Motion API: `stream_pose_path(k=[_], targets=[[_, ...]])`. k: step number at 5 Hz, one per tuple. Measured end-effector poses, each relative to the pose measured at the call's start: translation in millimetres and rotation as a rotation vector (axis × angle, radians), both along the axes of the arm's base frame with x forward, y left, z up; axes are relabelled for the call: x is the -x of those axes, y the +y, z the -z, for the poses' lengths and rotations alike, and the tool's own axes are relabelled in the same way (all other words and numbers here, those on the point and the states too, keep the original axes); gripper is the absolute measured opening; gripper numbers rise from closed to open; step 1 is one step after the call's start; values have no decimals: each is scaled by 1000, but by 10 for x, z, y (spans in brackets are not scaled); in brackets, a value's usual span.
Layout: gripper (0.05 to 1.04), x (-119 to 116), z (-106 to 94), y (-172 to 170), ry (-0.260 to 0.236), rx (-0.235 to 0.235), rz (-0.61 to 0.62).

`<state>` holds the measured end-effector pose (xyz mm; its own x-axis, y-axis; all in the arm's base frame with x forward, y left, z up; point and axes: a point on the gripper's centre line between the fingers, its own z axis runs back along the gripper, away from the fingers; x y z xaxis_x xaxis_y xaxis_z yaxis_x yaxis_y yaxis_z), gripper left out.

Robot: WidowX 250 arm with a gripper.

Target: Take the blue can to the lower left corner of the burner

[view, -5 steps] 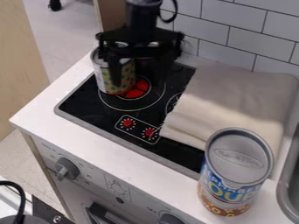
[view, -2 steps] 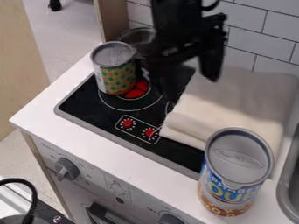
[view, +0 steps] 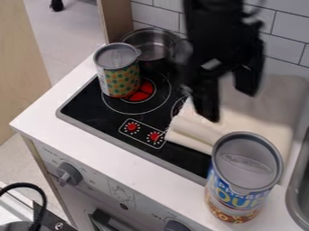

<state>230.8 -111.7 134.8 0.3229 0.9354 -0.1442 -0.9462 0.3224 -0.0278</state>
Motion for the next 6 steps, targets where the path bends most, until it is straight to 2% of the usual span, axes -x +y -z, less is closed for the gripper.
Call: stream_pose_path(k=[1, 2, 4, 6], targets=[[999, 37, 32, -214, -33, -15, -118], [999, 151, 15, -361, -43, -12, -155], [999, 288, 14, -627, -38, 20, -268], [999, 305, 221, -840, -82, -30, -308]])
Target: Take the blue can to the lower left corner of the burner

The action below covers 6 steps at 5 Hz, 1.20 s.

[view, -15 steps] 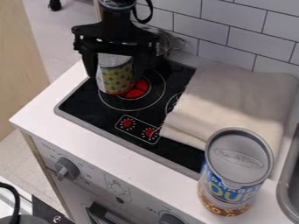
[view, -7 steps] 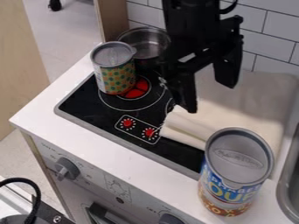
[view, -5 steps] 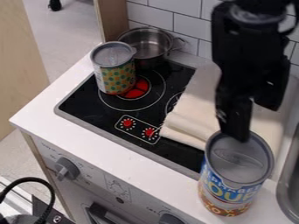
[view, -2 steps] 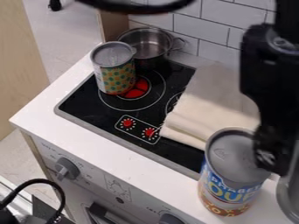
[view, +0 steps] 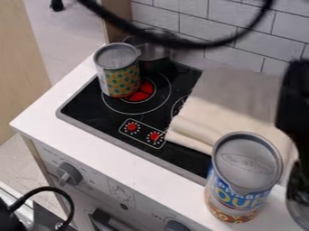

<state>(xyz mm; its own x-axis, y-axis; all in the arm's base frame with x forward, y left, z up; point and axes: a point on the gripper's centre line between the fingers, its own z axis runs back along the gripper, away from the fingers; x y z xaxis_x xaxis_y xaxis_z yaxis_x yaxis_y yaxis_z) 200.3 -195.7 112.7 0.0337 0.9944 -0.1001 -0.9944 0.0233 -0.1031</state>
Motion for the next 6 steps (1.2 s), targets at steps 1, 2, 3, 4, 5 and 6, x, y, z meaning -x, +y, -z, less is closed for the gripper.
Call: stream_pose_path(k=[1, 2, 3, 4, 5, 6], targets=[[999, -11, 119, 5, 8, -48, -31], [999, -26, 153, 11, 4, -49, -36], [999, -43, 246, 83, 25, -78, -75], [999, -16, 339, 214, 45, -109, -103], [999, -34, 414, 320, 55, -105, -157], [999, 41, 461, 433, 111, -115, -168]])
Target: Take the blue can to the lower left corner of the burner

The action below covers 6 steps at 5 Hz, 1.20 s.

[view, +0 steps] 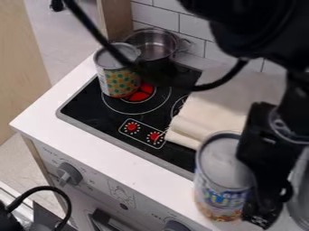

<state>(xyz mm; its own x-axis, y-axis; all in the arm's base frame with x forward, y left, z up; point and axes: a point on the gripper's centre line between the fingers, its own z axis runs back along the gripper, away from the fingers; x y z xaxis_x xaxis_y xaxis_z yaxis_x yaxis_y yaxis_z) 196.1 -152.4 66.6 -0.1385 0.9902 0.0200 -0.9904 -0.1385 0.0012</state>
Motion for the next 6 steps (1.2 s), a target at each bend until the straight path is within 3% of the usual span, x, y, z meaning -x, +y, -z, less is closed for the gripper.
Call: stream_pose_path(k=[1, 2, 4, 6], targets=[[999, 5, -44, 83, -20, 7, -26], [999, -28, -44, 168, 2, 12, 4], [999, -70, -124, 376, -26, -31, 100], [999, -44, -100, 514, -35, -34, 127]])
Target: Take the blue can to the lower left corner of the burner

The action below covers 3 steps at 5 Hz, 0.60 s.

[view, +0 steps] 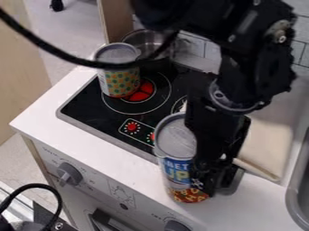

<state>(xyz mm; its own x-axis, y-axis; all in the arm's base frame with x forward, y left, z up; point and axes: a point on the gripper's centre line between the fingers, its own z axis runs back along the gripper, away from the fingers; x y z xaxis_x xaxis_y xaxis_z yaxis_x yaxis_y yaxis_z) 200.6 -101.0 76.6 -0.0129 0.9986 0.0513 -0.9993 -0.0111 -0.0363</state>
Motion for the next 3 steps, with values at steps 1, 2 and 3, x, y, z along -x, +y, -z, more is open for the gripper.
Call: stream_pose_path(k=[1, 2, 3], targets=[[999, 2, 8, 72, -4, -8, 9], [999, -11, 45, 181, -3, -23, 4], [999, -13, 31, 322, -8, -23, -3]])
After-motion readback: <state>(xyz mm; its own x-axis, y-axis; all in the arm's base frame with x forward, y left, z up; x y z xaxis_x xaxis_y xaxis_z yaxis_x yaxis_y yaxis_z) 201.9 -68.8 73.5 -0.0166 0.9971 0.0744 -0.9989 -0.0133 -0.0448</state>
